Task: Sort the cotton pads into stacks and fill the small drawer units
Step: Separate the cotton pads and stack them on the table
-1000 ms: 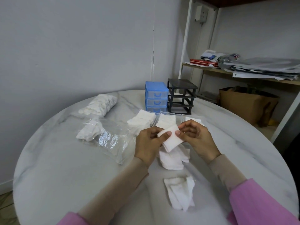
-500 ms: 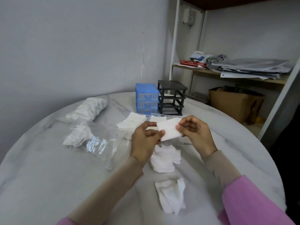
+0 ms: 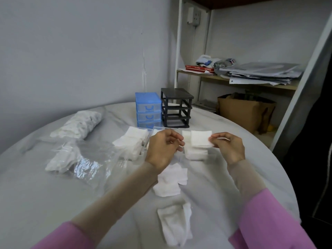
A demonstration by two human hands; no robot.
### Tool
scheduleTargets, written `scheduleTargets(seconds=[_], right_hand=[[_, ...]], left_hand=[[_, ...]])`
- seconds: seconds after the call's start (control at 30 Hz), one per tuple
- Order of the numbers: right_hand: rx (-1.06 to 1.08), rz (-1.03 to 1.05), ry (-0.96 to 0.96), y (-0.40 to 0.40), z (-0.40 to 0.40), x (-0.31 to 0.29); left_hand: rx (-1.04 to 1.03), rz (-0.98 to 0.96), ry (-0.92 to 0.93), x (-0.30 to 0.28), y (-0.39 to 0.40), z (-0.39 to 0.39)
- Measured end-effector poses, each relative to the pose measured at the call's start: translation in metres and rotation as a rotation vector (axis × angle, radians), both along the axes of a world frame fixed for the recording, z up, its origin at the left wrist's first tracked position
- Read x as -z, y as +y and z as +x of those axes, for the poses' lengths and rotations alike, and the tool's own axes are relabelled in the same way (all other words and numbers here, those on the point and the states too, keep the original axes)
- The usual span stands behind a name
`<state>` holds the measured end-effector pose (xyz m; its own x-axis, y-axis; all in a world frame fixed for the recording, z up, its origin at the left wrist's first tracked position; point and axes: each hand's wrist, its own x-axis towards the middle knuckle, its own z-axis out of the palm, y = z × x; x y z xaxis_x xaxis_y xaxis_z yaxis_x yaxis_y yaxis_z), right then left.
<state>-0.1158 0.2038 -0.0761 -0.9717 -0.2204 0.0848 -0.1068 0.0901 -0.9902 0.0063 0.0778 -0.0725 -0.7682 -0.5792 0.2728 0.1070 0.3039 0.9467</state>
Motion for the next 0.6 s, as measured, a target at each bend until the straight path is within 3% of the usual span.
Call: scheduleTargets(seconds=[0.3,0.6], right_hand=[[-0.041,0.177,0.129,-0.006,-0.001,0.004],[-0.096,0.573,0.582,-0.010,0.005,0.012]], left_hand=[[-0.044,-0.648,-0.092,0.011,0.011,-0.017],[0.059,-0.885,-0.241,0.024,0.012,-0.020]])
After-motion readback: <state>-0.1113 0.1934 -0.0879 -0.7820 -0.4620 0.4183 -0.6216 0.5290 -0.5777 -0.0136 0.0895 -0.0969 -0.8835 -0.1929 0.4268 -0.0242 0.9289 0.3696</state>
